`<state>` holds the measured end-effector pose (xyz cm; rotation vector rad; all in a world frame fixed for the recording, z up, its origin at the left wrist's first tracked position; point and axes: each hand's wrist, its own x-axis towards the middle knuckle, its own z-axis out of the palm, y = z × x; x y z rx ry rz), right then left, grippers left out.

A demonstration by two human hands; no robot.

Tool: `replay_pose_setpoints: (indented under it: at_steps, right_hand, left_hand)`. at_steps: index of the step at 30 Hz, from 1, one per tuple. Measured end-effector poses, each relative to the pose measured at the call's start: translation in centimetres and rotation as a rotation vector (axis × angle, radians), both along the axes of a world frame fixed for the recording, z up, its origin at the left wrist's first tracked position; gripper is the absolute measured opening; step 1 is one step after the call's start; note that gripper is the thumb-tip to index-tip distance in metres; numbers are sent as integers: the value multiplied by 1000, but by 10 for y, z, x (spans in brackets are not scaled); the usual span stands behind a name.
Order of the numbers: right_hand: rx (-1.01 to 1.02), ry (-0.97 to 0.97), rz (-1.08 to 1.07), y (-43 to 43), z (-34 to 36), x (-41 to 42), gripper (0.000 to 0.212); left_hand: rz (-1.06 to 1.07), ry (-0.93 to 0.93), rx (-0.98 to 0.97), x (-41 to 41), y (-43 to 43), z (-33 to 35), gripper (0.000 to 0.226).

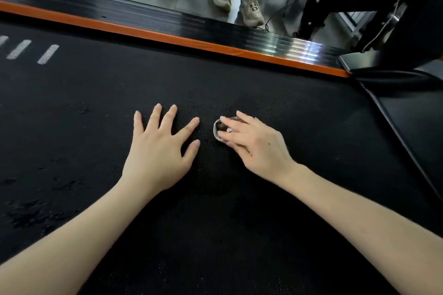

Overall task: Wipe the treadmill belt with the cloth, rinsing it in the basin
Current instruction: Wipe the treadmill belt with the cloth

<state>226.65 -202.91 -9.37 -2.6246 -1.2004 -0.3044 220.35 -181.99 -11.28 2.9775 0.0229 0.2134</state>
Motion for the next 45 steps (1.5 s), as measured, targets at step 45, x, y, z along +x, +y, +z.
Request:
replay_pose_setpoints:
  at_steps: [45]
  right_hand:
    - [93,-3,-211,42,4,21,28]
  left_hand:
    - [0,-18,4,0,1,-1,61]
